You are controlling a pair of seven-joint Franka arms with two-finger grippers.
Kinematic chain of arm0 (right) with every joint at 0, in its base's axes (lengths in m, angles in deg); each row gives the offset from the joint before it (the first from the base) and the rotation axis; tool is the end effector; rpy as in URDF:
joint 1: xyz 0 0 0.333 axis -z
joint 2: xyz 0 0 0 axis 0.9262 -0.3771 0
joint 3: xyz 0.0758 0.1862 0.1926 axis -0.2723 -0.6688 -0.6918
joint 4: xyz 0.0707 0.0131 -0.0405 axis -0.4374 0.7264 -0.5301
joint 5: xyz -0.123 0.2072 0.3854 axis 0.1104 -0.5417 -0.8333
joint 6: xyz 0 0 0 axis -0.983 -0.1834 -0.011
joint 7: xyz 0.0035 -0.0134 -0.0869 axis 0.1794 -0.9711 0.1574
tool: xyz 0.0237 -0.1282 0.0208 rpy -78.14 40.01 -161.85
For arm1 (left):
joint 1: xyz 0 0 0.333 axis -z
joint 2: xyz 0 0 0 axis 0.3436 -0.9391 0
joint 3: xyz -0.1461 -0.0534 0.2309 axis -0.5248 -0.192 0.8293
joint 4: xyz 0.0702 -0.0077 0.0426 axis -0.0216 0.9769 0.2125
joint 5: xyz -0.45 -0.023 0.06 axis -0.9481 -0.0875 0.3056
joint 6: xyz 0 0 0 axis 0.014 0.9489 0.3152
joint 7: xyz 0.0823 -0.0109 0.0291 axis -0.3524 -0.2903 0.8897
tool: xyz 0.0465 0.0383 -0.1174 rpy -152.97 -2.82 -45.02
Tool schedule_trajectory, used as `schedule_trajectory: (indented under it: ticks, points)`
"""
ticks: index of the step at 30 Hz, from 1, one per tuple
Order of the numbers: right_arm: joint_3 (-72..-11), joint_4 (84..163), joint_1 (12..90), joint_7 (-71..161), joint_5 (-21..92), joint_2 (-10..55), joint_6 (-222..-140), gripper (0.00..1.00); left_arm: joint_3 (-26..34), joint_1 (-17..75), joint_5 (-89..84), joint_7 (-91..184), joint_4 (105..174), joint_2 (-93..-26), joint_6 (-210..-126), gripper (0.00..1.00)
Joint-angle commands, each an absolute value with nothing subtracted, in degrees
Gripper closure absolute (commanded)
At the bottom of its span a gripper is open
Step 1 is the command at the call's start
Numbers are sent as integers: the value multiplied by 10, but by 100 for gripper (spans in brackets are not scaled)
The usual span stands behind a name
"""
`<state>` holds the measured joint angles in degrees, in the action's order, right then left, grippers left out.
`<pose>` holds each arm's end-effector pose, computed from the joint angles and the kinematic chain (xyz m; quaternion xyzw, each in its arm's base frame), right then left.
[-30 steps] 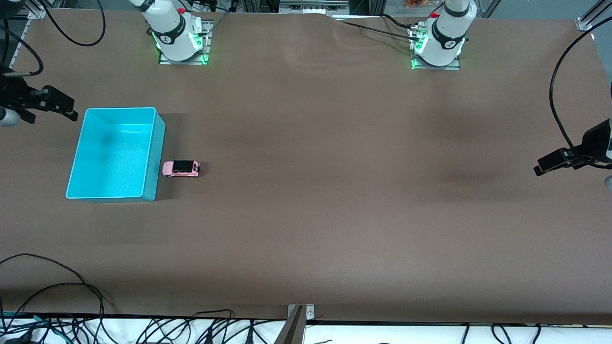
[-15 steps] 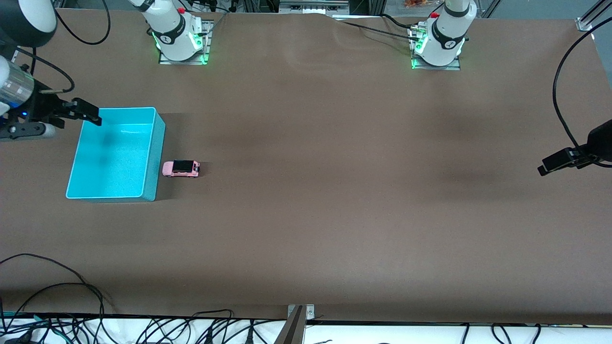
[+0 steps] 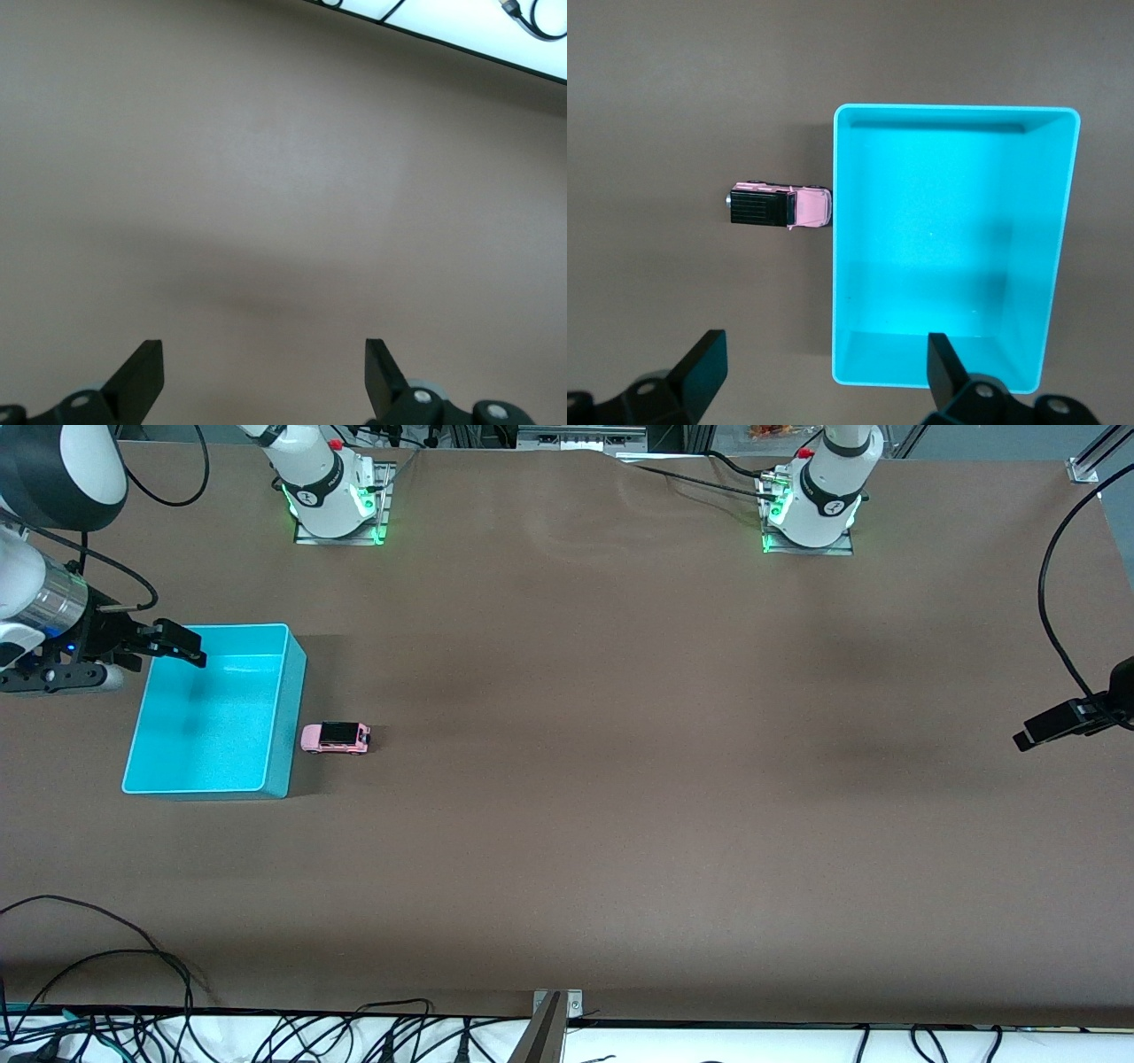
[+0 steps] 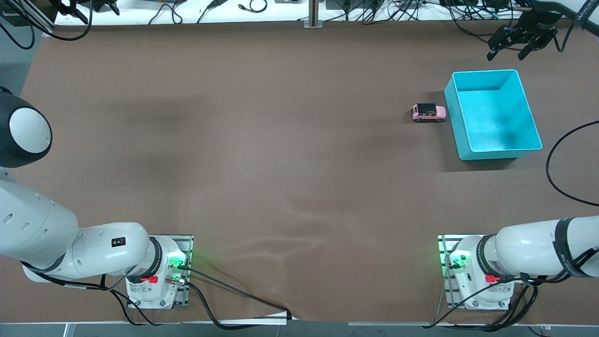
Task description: Wind and store pink jeep toy
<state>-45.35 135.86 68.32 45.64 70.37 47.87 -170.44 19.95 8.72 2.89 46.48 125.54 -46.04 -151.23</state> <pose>0.6001 -0.0210 0.4034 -0.9990 -0.0125 0.0390 0.0197 0.6792 0.1021 0.4820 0.9895 0.1382 0.0238 0.0344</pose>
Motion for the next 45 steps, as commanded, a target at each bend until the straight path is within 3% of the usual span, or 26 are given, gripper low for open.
schedule_trajectory:
  ticks: [1,21,35,45]
  points:
    - [-471,1394,683,509,694,494,-1720,0,195,76,20,459,1254,-465,-1513,0]
    - [-542,1424,681,767,694,483,-1750,0,194,68,19,449,1255,-472,-1513,0]
    - [-556,1519,672,931,693,481,-1863,0,117,94,84,460,1251,-469,-1512,0]
    - [-560,1564,662,1066,692,424,-2009,0,114,88,79,460,1253,-470,-1512,0]
